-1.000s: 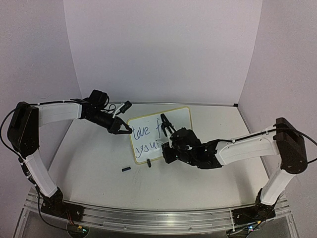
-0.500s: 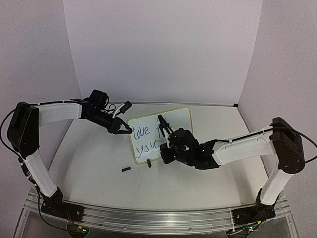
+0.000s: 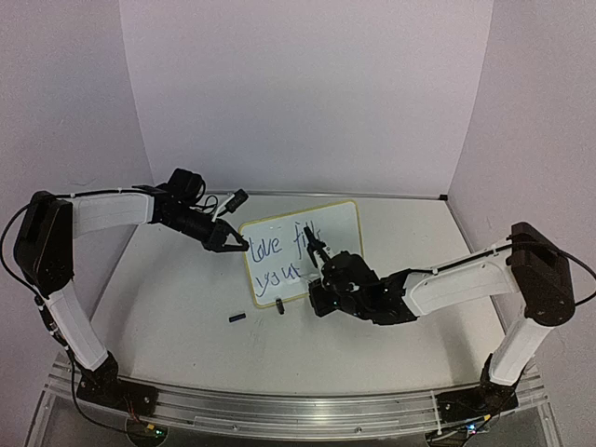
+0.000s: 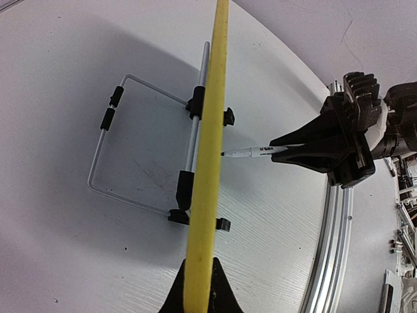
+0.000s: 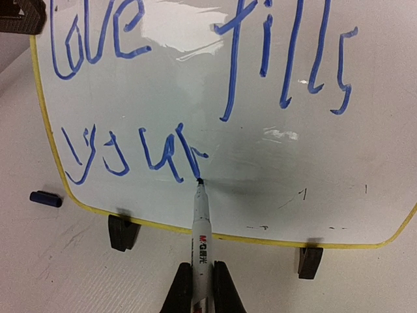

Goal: Write a sentence on the whiteboard

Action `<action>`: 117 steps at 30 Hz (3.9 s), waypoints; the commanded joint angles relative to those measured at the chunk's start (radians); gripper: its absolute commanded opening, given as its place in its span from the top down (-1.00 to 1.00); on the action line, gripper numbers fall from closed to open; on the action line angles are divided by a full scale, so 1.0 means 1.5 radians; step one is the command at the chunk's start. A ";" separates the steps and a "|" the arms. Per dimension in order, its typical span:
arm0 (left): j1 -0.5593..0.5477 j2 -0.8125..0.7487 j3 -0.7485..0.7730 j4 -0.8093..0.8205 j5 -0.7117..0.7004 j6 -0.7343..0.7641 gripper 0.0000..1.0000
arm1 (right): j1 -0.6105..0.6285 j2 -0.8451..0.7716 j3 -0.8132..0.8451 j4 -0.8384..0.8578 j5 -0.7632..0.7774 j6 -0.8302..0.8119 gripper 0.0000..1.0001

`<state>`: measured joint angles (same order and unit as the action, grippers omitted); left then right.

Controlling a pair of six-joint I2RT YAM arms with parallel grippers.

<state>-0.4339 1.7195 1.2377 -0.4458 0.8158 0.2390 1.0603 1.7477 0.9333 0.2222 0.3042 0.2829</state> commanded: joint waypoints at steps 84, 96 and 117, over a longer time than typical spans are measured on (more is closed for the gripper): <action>-0.014 -0.013 0.014 -0.029 -0.071 0.044 1.00 | -0.143 -0.082 -0.147 0.143 -0.182 0.061 1.00; -0.013 -0.013 0.014 -0.029 -0.071 0.044 1.00 | -0.143 -0.117 -0.116 0.118 -0.165 0.041 1.00; -0.013 -0.015 0.014 -0.030 -0.071 0.044 1.00 | -0.142 -0.104 -0.113 0.093 -0.104 0.050 1.00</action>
<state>-0.4454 1.7138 1.2381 -0.4461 0.8005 0.2398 0.8513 1.5986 0.7403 0.3725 0.0948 0.3496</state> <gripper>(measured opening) 0.036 0.069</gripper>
